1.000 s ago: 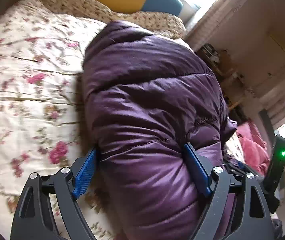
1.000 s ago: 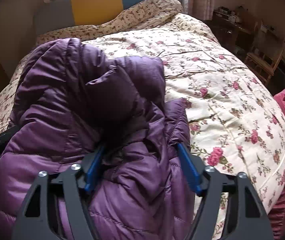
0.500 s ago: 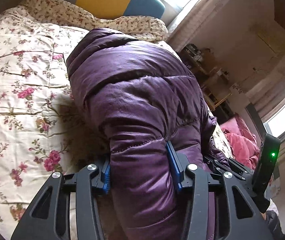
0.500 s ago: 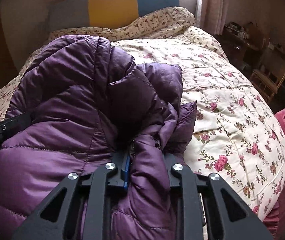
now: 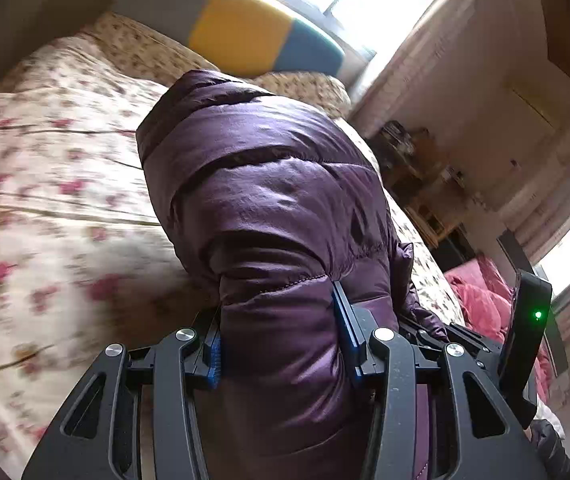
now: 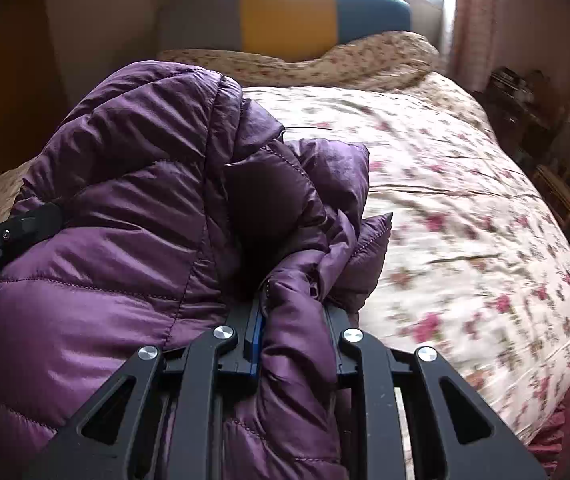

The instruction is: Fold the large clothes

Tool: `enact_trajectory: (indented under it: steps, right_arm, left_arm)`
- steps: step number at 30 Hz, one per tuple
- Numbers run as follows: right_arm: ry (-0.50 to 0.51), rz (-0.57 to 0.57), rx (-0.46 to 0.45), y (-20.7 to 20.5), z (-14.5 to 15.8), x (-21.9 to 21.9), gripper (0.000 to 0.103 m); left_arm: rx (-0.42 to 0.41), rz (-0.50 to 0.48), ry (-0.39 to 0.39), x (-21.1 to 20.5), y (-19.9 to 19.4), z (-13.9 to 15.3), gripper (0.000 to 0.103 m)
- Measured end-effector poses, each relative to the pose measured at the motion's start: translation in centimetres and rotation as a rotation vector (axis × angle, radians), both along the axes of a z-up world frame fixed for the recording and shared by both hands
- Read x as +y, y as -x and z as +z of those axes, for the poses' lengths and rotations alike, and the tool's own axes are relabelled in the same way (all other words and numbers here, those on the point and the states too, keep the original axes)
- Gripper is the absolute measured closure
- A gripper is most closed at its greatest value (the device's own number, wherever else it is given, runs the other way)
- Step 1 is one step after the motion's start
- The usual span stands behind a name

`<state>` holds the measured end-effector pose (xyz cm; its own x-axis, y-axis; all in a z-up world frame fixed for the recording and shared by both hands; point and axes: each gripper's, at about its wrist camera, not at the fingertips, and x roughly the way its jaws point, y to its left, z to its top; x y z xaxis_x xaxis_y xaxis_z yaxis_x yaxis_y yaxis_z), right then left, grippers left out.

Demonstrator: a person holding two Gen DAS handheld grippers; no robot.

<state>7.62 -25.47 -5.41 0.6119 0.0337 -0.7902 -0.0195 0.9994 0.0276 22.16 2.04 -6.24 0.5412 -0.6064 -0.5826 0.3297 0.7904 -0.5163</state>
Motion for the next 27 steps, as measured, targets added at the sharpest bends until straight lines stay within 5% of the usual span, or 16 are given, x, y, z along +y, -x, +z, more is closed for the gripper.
enact_trajectory:
  steps: [8,13,18,27]
  right_arm:
    - [-0.035,0.140,-0.011,0.5,0.4,8.2,0.085]
    - [0.037,0.179,-0.019,0.5,-0.7,12.3,0.083]
    - [0.097,0.162,-0.039,0.3,-2.0,13.0,0.077]
    - [0.102,0.173,-0.101,0.8,-5.2,12.0,0.075]
  left_arm:
    - [-0.023,0.140,-0.011,8.8,3.4,1.0,0.058]
    - [0.019,0.228,-0.062,11.9,4.2,0.0,0.055]
    - [0.061,0.291,-0.091,11.8,3.8,-1.9,0.048]
    - [0.004,0.366,-0.176,10.2,4.6,-3.1,0.043]
